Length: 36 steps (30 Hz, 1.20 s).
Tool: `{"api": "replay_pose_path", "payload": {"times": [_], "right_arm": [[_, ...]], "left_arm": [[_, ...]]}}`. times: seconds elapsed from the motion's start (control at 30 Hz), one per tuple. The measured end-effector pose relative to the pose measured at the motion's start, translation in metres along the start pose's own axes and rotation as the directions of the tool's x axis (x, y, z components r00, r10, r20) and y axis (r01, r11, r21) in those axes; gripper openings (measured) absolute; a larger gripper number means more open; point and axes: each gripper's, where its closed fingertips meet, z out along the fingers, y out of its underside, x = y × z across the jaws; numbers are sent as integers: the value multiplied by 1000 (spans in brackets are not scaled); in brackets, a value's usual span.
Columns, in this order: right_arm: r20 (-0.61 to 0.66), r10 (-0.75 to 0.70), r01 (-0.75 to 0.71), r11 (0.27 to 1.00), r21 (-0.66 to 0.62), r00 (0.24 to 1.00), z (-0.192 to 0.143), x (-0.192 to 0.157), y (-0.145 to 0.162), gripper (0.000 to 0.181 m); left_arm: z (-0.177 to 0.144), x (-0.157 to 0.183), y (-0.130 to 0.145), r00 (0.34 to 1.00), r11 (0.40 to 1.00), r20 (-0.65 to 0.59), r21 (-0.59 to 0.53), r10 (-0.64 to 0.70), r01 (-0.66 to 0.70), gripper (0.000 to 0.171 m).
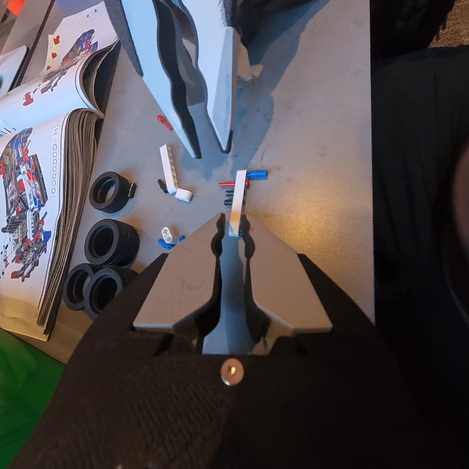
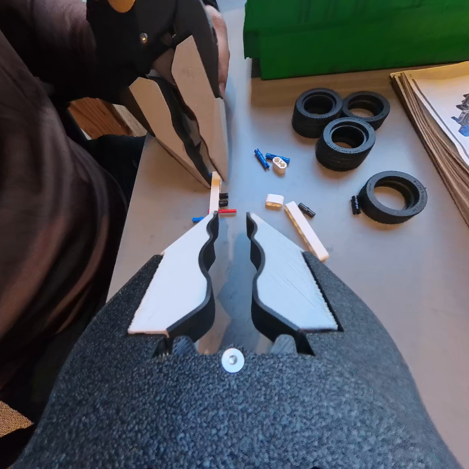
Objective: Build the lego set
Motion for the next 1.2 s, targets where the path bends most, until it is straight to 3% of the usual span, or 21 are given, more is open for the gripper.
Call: {"api": "replay_pose_path", "payload": {"times": [0.53, 1.2], "right_arm": [[28, -117, 119, 983, -139, 993, 13, -17, 19, 13], [112, -101, 115, 985, -127, 989, 14, -30, 17, 12]], "left_arm": [[0, -10, 1, 998, 999, 36, 1, -48, 48, 27], [-7, -15, -6, 994, 993, 15, 64, -104, 103, 31]]}}
